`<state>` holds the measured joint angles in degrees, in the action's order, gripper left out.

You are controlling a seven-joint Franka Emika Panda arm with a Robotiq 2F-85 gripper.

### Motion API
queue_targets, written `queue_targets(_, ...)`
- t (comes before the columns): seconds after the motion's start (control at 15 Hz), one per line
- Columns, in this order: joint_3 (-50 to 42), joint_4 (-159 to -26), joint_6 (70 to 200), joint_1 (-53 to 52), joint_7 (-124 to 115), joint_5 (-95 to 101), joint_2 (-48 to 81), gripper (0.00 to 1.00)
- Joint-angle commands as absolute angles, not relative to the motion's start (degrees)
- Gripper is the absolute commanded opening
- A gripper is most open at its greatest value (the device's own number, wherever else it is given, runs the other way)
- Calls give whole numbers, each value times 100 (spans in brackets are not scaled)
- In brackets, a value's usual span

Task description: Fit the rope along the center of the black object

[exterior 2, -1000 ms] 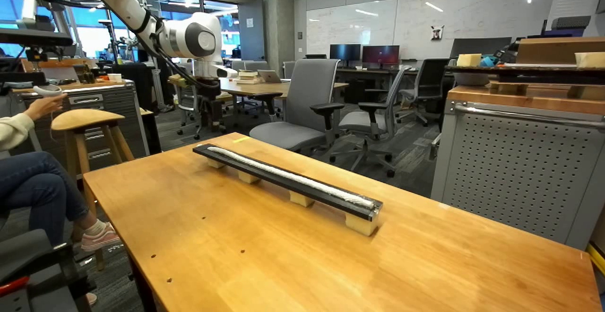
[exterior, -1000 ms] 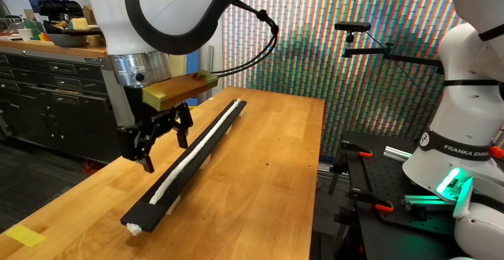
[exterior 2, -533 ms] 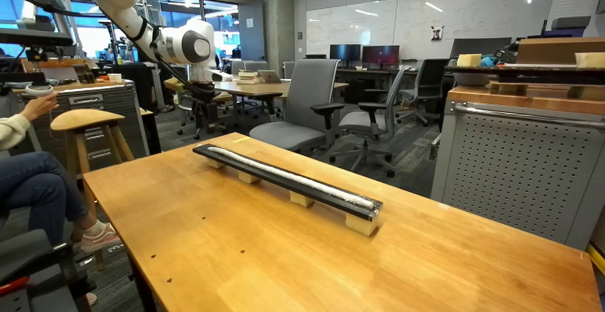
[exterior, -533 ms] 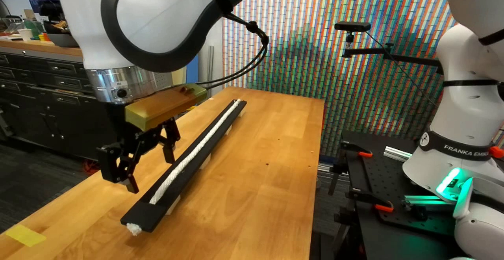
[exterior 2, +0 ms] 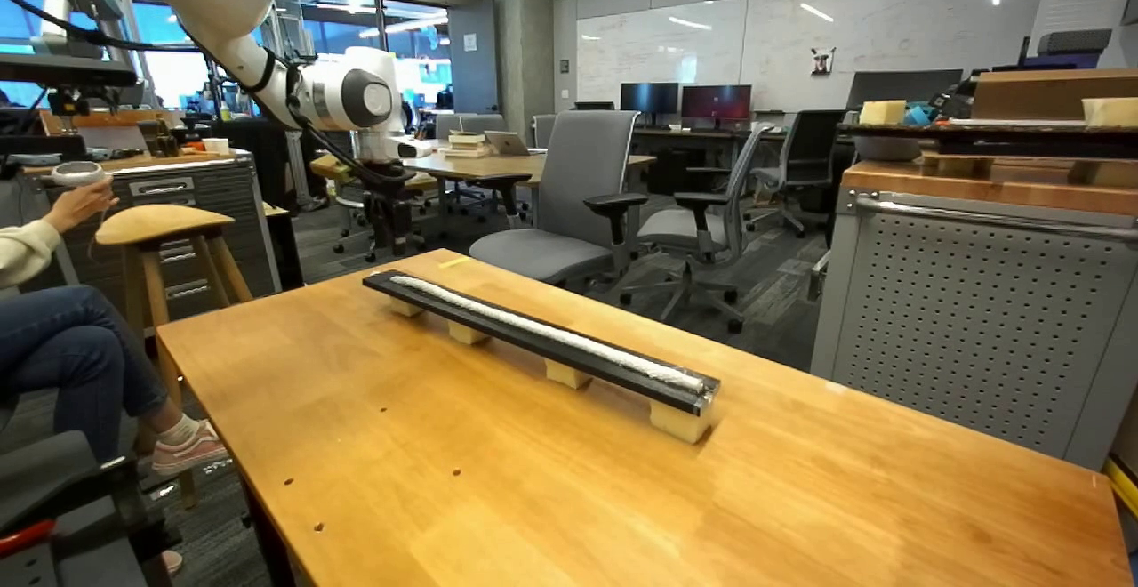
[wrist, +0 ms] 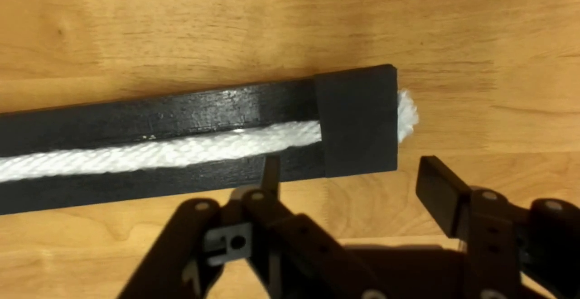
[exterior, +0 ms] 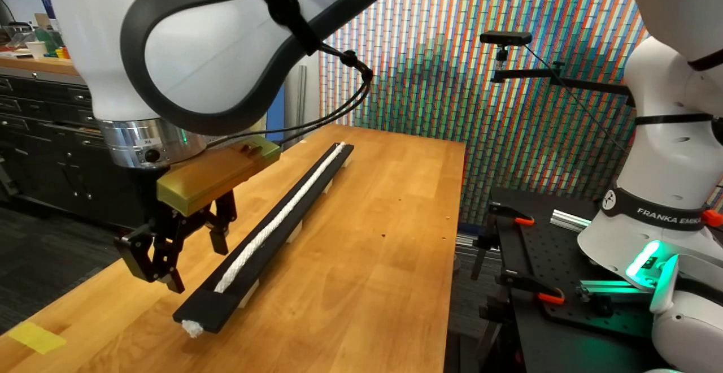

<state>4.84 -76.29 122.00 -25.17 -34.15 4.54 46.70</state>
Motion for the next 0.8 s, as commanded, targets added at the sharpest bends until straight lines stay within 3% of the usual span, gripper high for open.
queue_targets(0.0, 287, -7190, 12335, -2645, -3439, 588, 4934, 45)
queue_targets(0.4, 132, -7247, 12380, -2656, -3505, 672, 4944, 1)
queue_targets(0.73, 93, -7493, 12397, -2654, -3583, 688, 4752, 0)
